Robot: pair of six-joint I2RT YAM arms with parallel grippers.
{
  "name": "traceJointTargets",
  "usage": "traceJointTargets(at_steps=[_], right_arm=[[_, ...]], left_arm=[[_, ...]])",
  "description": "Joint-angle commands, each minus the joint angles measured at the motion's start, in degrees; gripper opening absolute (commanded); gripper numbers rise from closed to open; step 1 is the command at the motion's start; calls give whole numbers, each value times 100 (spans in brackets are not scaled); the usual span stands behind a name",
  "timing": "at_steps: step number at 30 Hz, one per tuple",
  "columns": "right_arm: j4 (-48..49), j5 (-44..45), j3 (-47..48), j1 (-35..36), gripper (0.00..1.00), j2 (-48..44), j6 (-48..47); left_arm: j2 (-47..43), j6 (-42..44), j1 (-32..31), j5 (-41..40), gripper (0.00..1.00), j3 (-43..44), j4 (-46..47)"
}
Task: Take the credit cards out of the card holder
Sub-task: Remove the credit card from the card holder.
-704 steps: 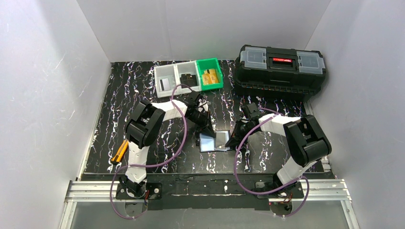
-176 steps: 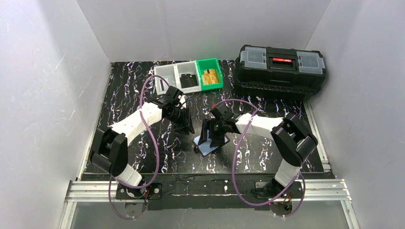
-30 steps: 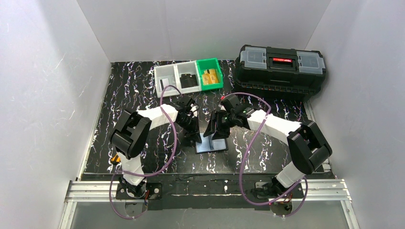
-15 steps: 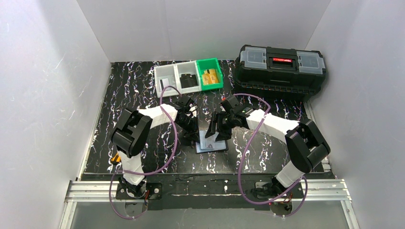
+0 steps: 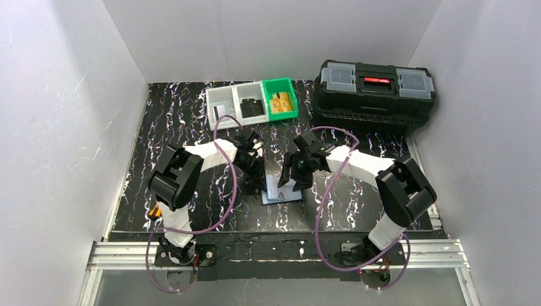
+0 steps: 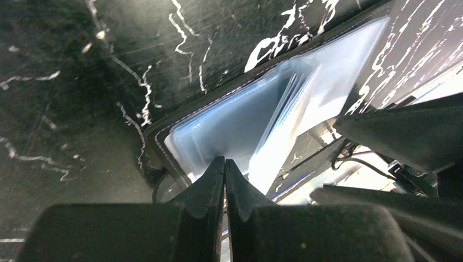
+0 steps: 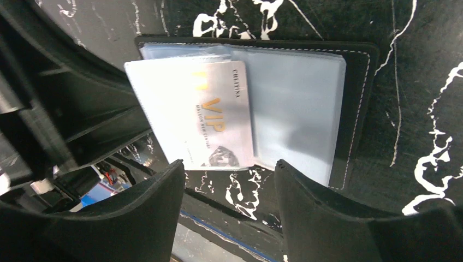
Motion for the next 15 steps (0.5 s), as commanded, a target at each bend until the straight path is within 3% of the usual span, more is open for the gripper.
traceJointTargets(at_steps=[1,6,15], right_arm=[[224,-115,121,22,67,146,-32],[611,-413,-129,-118,63,147,104],[1615,-1143,-662,-540,53,394,444]], left_arm=[[-577,279,114,-605,4,-68,-573],[-1115,627,184,-1063,9,134,-1129],[-792,567,-17,-398,9,455,-816]])
